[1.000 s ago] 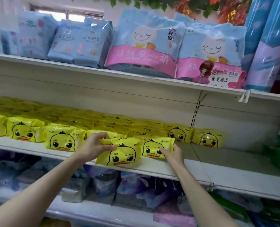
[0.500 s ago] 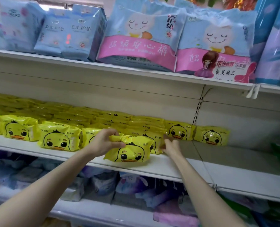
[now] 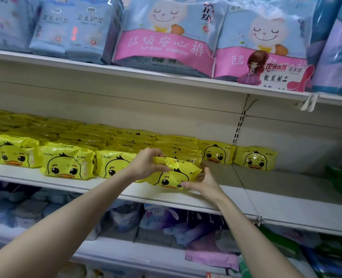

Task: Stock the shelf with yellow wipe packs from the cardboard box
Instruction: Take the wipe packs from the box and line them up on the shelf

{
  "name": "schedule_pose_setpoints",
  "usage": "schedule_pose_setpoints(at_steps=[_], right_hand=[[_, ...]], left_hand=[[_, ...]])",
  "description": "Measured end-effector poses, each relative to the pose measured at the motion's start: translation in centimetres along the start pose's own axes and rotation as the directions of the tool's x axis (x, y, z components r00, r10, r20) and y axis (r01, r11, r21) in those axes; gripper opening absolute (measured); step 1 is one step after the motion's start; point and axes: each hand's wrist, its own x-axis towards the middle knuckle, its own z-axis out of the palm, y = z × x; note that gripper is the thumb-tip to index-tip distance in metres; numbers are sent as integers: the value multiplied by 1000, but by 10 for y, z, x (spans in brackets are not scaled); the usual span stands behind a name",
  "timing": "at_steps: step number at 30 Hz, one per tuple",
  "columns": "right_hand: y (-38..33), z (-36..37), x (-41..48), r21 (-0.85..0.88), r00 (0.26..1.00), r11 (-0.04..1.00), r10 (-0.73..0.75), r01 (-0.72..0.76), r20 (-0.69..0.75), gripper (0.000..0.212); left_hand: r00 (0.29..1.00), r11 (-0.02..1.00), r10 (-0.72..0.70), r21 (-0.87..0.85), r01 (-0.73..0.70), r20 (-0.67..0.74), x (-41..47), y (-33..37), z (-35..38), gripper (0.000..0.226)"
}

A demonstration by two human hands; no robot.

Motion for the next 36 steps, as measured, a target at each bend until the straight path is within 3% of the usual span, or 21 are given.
schedule_pose_setpoints(at_steps=[2,6,9,11,21,29,36], right_hand=[[0,2,2,-16,998,999,-29,29,-59,118],[-1,6,4,-18,989,998,-56,54,-139,106],[-3,11,3,-12,983,998,-62,61,-171,108],[-3,13,3,-18,978,998,-66,63,-200,111],[-3,17,0,-133,957,990,-88,53,-276,98],[2,21,7,-134,946,989,-100,61,-307,57],[0,22,3,-112,939,992,-98,64,-330,62]], left_hand=[[1000,998,16,61,-16,-7,7,0,4,26],[999,963,46,267,-39,-21,20,1,8,49],[996,819,76,572,-36,-47,26,0,6,56],[997,742,72,670,-33,-30,27,-3,5,56],[997,687,64,727,-10,-46,9,-29,6,77],[995,661,67,750,10,-73,14,-30,13,73],[991,703,90,711,9,-101,13,-34,13,73]])
